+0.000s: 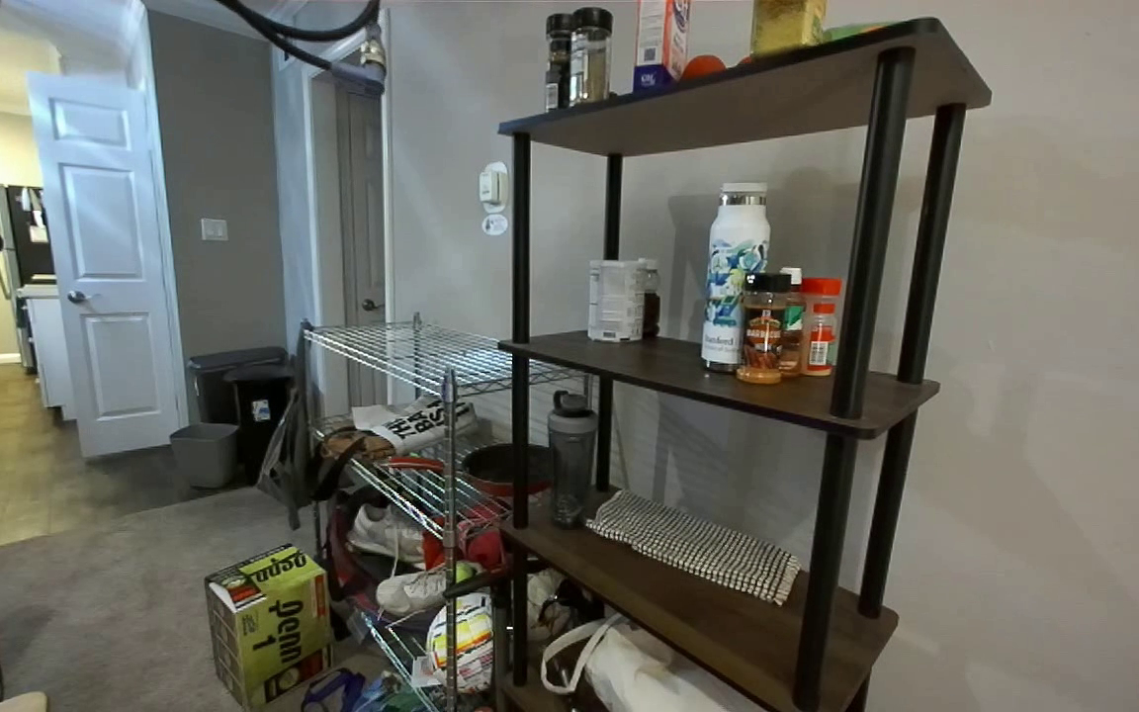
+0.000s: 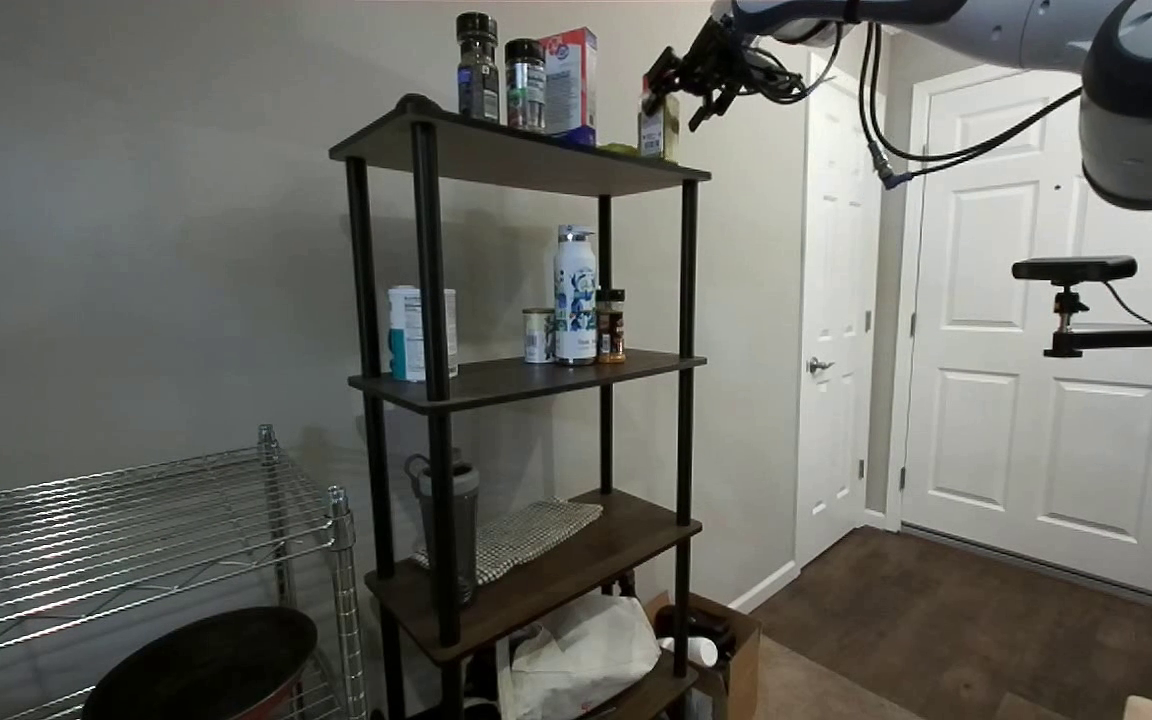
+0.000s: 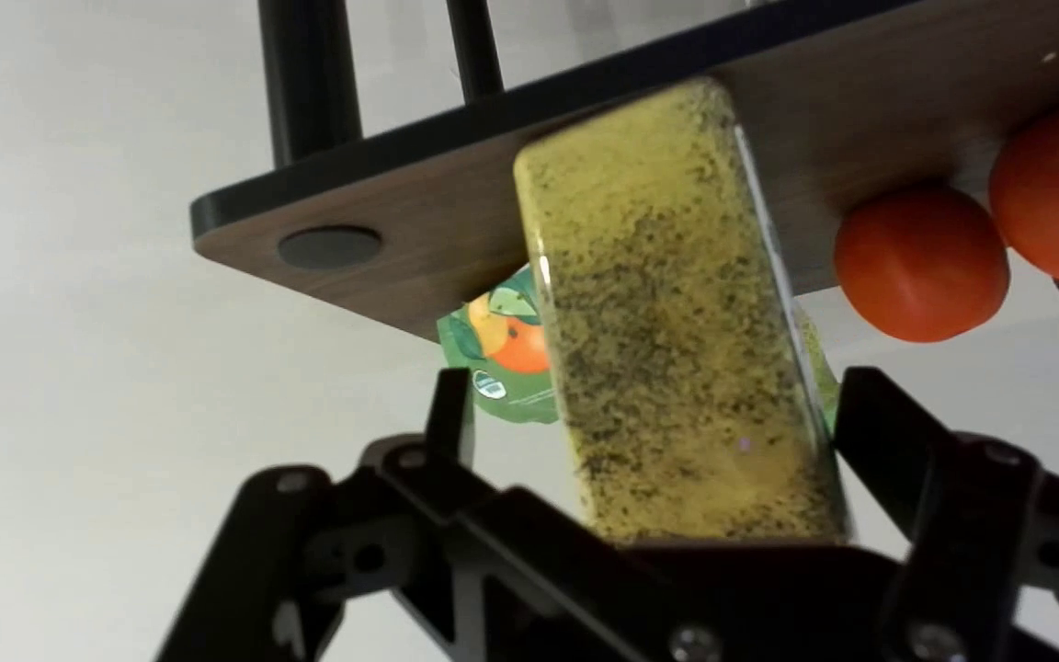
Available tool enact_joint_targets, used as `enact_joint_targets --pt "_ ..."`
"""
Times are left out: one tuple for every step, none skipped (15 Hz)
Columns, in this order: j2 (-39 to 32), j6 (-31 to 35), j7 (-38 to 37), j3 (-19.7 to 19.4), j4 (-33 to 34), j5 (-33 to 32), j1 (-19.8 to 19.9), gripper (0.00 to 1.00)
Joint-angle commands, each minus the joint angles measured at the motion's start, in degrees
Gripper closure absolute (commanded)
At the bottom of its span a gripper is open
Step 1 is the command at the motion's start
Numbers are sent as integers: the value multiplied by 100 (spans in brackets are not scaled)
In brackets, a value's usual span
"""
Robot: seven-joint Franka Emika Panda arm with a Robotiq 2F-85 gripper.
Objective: Put the spice bottle on the top shelf
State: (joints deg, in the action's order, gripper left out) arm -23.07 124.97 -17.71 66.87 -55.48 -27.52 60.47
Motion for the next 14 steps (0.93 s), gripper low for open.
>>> enact_joint_targets --pt "393 453 354 557 -881 624 1162 0" --pt "446 564 415 719 -1062 746 1425 0" --pt "488 664 511 908 -1229 863 1689 0" --pt "524 797 610 1100 -1411 966 1945 0" --pt "545 895 723 1326 -1574 1069 2209 0" --pt "570 1007 809 1541 -1748 1143 2472 0" --pt "582 1083 871 1761 -1904 1191 2724 0" --pt "586 1158 923 1993 -2057 1227 2977 0" --pt "582 1218 960 2221 -2198 1233 3222 0" --pt "569 1281 961 2463 -2344 1188 3469 0" --pt "540 1334 949 2707 -2478 1134 3706 0" --pt "506 1383 920 2950 -2612 1072 3940 0" --pt "460 1418 891 3200 -2739 1013 4176 0" --pt "404 1457 875 3467 -2870 954 4417 0"
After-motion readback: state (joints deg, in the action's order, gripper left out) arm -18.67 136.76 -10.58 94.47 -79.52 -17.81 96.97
